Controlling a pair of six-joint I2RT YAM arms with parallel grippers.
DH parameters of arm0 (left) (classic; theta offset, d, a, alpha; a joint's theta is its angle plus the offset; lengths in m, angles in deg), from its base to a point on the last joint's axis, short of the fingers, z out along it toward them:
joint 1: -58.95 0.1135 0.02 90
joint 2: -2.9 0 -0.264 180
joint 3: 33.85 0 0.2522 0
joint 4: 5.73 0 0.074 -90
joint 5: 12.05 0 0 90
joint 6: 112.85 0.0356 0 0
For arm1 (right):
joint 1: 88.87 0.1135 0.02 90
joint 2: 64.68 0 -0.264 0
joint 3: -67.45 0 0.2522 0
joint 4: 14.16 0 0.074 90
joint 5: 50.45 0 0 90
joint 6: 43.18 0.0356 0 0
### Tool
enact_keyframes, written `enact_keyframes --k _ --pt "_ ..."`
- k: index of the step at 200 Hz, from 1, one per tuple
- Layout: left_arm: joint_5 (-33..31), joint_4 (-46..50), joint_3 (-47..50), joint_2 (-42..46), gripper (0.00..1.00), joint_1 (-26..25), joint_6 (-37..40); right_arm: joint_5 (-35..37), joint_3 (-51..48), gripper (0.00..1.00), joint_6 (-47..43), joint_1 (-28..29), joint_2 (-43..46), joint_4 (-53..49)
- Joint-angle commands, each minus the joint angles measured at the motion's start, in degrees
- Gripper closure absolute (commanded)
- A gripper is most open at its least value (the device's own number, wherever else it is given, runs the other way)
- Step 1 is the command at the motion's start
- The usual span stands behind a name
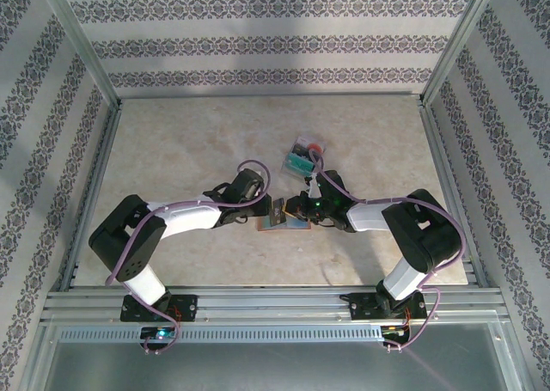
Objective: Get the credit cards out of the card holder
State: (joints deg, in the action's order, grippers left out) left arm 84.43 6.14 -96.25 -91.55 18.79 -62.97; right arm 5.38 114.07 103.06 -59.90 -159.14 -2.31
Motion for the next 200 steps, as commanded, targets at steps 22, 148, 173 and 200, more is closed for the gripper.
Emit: enact_keyframes --k 22,148,173,200 --pt "2.9 0.3 -1.7 -4.5 0.85 -1.3 1.0 -0.2 -0.8 0.93 -0.2 -0.5 0.2 1.5" --pt "4.5 -1.5 -1.2 -7.3 0.87 -1.3 -0.6 -2.5 -1.6 0.82 3.7 1.1 -3.5 11.8" --pt "4.1 -1.2 -0.8 -6.7 0.87 -1.3 -0.6 -2.5 -1.7 0.85 3.9 1.1 -3.2 12.2" --pt "2.8 -0.3 -0.2 -5.9 0.87 -1.2 -0.6 -2.3 -2.1 0.87 3.7 0.8 -2.3 12.0"
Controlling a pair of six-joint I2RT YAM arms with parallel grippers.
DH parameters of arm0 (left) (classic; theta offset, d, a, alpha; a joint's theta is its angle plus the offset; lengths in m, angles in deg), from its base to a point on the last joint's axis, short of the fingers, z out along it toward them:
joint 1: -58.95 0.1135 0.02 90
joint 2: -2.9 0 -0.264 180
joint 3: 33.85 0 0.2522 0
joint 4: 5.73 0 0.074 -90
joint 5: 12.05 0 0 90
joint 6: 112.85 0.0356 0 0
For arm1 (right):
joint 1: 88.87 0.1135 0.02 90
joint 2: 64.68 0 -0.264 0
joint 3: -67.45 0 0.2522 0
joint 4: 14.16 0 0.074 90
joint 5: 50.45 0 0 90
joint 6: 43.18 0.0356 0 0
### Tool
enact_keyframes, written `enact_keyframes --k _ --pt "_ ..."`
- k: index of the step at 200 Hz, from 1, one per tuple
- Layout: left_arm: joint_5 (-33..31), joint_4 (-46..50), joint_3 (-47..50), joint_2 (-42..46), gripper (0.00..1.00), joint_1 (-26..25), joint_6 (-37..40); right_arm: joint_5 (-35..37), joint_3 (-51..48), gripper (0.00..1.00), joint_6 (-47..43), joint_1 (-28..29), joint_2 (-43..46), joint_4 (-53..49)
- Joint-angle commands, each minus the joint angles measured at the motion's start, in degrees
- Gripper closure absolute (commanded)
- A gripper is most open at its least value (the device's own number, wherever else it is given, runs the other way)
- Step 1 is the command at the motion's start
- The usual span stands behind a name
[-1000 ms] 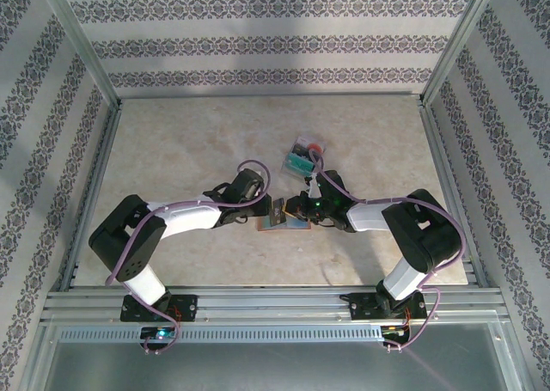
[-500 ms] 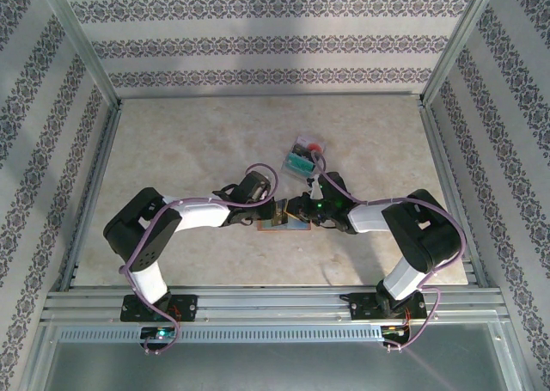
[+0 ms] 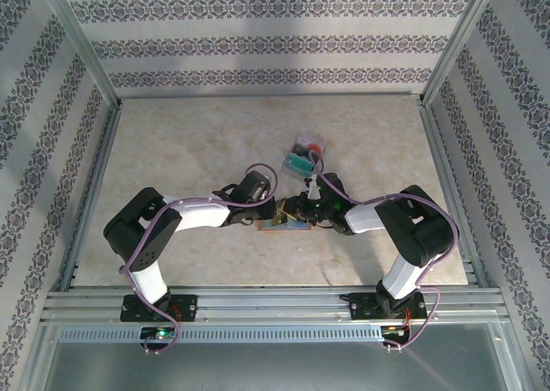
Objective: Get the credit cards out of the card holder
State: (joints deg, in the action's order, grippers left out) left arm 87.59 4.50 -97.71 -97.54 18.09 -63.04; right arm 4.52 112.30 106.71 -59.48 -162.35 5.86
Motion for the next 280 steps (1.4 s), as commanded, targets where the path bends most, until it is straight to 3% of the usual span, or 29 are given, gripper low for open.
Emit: enact_keyframes --k 1,101,189,216,245,280 --pt "-0.4 1.4 1.3 0.1 0.87 -0.5 -0.6 -1.4 -0.3 0.87 0.1 0.3 1.0 3.8" --pt "-2.2 2.6 2.7 2.0 0.83 0.4 -1.2 -0.3 -3.0 0.93 -1.8 -2.2 4.8 0.0" --pt "-1.1 4.6 1.3 8.9 0.56 0.4 -0.6 1.4 -2.7 0.94 -4.4 -2.2 6.2 -4.9" --pt "-3.3 6.4 1.4 12.1 0.38 0.4 -0.1 2.3 -1.4 0.94 -6.9 -2.2 8.4 -9.6" --pt "-6.6 8.6 2.1 15.3 0.01 0.5 0.8 4.7 2.1 0.94 -12.1 -2.1 11.9 -19.7" --pt "-10.9 10.0 3.9 19.1 0.01 0.8 1.9 8.3 6.9 0.94 -18.8 -2.2 15.5 -31.9"
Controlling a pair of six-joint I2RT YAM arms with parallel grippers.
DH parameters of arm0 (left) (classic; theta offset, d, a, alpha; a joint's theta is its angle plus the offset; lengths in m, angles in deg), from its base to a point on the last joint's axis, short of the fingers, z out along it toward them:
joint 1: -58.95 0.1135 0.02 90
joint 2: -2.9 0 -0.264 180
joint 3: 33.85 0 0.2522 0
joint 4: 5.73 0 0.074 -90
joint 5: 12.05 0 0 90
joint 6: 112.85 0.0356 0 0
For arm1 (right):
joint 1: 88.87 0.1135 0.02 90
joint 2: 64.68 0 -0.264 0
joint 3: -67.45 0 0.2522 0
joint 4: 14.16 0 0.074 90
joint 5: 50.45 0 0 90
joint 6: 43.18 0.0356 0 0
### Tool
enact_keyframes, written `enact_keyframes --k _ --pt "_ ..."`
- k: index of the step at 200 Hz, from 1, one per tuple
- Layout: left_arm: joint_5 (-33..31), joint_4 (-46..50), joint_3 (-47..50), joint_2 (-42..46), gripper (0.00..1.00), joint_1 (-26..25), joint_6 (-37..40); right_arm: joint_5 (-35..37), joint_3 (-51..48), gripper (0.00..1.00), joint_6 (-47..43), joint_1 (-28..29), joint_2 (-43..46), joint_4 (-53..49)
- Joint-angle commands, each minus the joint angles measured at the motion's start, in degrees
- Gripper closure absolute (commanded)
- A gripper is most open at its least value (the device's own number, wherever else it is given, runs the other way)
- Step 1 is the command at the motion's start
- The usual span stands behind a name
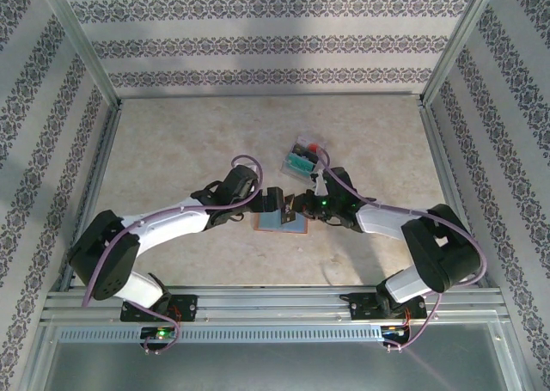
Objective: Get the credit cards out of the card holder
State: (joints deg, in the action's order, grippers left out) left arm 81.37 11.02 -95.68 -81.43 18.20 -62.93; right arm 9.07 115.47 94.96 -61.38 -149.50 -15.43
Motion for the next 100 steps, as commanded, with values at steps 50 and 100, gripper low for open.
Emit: enact_keyframes --k 50,100 --pt "-9.4 4.2 4.0 8.2 0.01 1.0 5.5 8.2 13.2 0.95 -16.3 -1.1 2.7 -25.1" --pt "-12.1 3.9 6.4 13.5 0.01 1.4 9.4 11.6 24.6 0.96 -26.9 -4.3 -0.5 -34.4"
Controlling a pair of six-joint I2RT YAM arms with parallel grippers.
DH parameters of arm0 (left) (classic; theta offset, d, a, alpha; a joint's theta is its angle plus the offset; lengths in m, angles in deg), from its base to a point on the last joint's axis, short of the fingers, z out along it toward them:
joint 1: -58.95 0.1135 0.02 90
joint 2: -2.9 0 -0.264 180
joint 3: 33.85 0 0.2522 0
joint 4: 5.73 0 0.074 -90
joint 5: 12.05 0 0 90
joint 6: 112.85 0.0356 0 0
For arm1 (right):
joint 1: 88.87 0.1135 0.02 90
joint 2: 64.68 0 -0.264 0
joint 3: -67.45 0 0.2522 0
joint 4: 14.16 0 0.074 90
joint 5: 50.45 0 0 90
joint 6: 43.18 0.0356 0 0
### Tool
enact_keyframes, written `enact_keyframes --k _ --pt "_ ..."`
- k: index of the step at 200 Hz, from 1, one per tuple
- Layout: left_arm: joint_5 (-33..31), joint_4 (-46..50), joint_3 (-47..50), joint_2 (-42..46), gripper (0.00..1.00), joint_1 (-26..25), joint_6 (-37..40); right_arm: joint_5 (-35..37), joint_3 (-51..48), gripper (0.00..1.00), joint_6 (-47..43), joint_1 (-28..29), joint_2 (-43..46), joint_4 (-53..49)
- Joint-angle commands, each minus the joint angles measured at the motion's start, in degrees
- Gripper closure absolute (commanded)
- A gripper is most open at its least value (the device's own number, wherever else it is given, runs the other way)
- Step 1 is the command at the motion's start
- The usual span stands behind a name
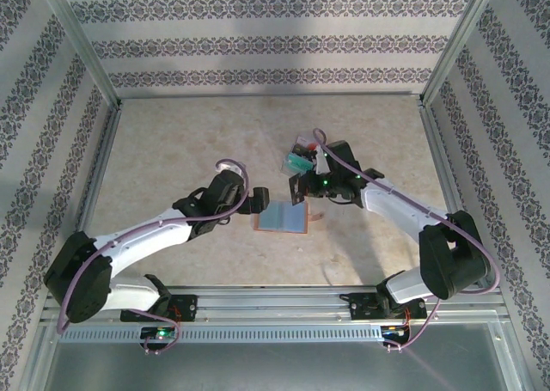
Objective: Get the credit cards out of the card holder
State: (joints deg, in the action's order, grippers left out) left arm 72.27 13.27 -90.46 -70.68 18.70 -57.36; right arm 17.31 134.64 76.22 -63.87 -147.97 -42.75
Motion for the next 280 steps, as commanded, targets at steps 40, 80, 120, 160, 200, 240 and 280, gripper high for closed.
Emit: enact_keyframes --k 40,80,120,160,200,240,280 --pt "-4.4 2.3 2.4 6.4 0.01 1.2 7.4 4.5 15.2 0.96 -15.6 -4.2 -7.2 -12.1" --pt "-5.5 1.6 3.4 8.6 0.01 1.6 8.7 6.1 24.1 0.97 -23.4 -4.9 -12.7 -16.3" --pt "-6.0 1.5 3.6 9.7 0.01 2.2 8.8 7.0 32.1 0.97 -32.1 -5.1 -18.1 -20.5" --pt "-6.3 2.2 3.9 10.5 0.01 3.2 7.8 8.7 39.1 0.97 -41.7 -5.2 -23.5 -25.4" --pt "-6.3 2.4 4.2 10.9 0.01 3.9 7.1 12.5 42.4 0.97 -49.3 -5.2 -27.1 -27.8" --pt "-6.0 3.4 4.2 10.9 0.01 4.5 6.9 13.3 44.6 0.97 -53.6 -5.9 -29.5 -27.8" --pt "-6.1 4.0 4.3 10.9 0.01 5.1 6.7 12.3 47.2 0.97 -56.9 -6.0 -31.9 -28.1"
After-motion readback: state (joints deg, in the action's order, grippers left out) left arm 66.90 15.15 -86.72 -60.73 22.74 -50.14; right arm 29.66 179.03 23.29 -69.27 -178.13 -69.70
